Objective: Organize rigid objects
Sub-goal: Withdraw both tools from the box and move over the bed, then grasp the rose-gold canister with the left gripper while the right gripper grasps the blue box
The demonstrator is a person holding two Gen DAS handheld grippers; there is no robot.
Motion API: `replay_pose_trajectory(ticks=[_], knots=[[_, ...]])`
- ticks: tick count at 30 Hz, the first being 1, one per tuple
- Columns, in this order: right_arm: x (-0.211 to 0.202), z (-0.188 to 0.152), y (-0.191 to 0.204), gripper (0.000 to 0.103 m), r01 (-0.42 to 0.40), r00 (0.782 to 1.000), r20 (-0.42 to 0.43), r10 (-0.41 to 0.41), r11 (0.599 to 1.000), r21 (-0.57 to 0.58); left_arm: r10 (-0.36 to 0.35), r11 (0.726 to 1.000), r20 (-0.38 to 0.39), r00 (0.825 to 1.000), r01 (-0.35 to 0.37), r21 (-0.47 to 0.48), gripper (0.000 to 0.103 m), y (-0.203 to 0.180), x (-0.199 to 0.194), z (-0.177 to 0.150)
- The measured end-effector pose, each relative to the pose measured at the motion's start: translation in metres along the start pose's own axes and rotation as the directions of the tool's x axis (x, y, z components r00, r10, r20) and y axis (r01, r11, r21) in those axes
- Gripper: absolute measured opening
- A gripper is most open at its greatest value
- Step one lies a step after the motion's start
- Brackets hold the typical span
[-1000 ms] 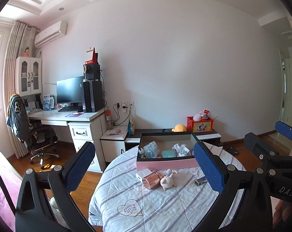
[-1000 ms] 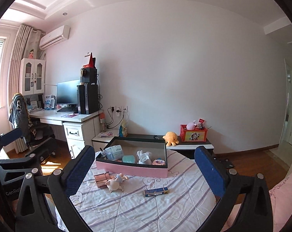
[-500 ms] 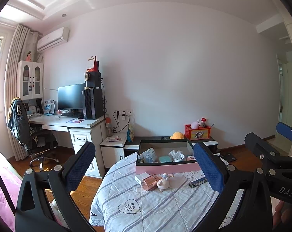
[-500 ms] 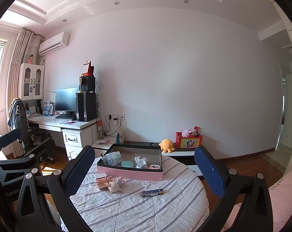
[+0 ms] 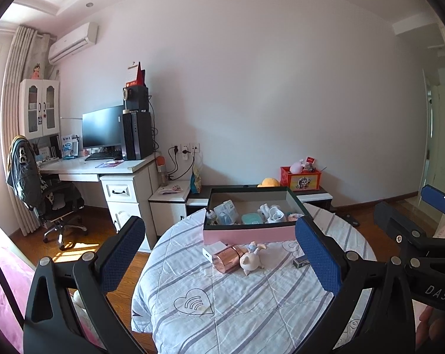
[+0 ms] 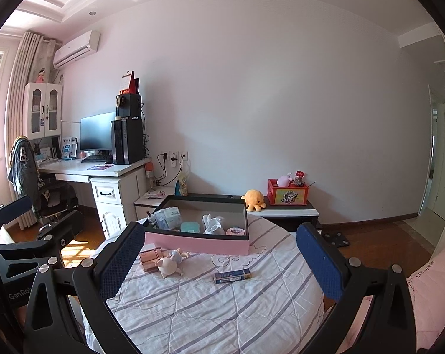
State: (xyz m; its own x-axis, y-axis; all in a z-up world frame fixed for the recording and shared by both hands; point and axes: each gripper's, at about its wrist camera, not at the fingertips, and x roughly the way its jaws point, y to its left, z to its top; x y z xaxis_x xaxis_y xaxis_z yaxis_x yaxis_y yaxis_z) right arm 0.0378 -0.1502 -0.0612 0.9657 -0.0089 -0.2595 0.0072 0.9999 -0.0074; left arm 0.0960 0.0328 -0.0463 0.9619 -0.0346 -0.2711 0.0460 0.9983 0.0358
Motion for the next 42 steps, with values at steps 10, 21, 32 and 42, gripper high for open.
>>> replay_pose_trajectory(ticks=[10,21,32,42], knots=[[0.08,-0.052,0.003,0.103,-0.038,0.978,-0.206,0.036,0.999,-0.003,-0.04,0.999,-0.246,0.968,0.038,-0.012,0.103,0.006,0.089,-0.057],[0.165,-0.107,-0.021,0.103,-0.007,0.915,-0.403,0.025,0.999,0.047,-0.009,0.997,-0.442,0.897,-0.025,-0.073,0.103,0.03,0.183,-0.104],[0.219,-0.126,-0.049,0.103,-0.002,0.847,-0.527,0.066,0.993,0.121,0.0,0.999,-0.533,0.846,0.021,0.033,0.103,0.006,0.268,-0.111],[0.247,-0.124,-0.049,0.103,0.002,0.812,-0.581,0.052,0.996,0.091,-0.075,0.991,-0.536,0.841,0.123,0.055,0.071,-0.021,0.289,-0.102]])
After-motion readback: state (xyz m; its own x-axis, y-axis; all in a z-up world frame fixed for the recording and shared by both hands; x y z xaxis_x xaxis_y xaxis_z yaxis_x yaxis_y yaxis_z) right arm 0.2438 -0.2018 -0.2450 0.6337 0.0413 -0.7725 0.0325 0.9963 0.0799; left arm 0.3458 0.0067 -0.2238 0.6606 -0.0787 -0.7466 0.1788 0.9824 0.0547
